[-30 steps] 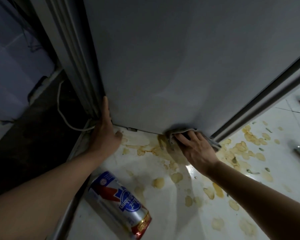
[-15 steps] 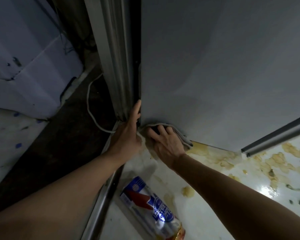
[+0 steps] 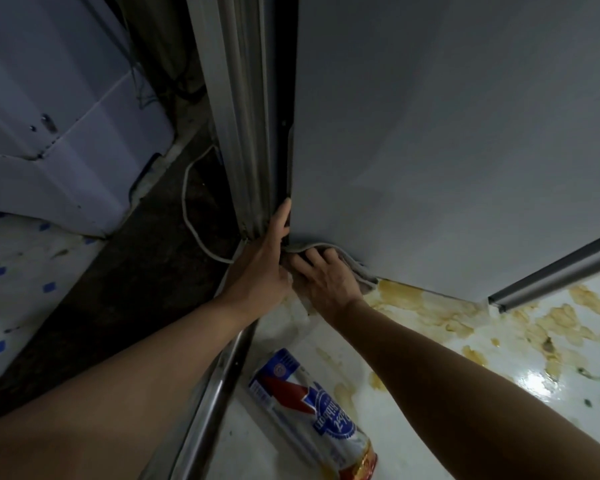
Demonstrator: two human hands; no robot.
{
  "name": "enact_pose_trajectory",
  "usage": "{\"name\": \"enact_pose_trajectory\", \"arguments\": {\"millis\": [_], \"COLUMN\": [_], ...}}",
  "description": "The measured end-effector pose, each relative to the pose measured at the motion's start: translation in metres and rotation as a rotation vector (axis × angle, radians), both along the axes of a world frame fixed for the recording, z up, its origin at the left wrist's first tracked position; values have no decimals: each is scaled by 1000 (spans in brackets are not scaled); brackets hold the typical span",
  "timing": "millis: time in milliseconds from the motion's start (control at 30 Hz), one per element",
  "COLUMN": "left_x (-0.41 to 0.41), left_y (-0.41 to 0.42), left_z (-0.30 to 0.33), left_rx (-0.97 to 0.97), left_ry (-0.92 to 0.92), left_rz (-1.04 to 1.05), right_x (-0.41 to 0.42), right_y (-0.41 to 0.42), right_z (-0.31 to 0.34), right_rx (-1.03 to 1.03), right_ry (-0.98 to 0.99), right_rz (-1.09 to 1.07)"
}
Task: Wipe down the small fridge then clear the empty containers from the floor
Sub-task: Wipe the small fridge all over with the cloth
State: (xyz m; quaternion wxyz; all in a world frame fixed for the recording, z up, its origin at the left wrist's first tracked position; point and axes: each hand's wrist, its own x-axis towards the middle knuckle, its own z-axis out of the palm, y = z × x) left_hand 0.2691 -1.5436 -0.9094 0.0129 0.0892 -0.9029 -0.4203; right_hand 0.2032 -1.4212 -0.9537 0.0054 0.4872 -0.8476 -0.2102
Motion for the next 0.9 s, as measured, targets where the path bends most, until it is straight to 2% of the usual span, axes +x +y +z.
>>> {"name": "enact_pose_trajectory", "arguments": {"millis": [67, 400, 533, 667, 767, 900], "left_x": [-1, -4, 0, 1, -3, -12], "left_y": [3, 24, 41, 66, 84, 111], "left_z": [-1, -4, -2, 3, 10, 23], "left_rx": [-2, -23, -85, -229, -436, -634], "left_ry": [-7, -41, 18, 166, 270, 383], "left_rz": [18, 81, 68, 12, -62, -291], "right_x": [-2, -12, -14, -16, -16, -16], "right_y": [15, 83, 107, 136, 157, 191], "right_z": [-2, 1, 3, 2, 1, 0], "right_rx": [-15, 36, 60, 80, 103, 87], "right_ry": [-35, 27, 47, 56, 57, 54], "right_rz": [-29, -5, -13, -53, -100, -171]}}
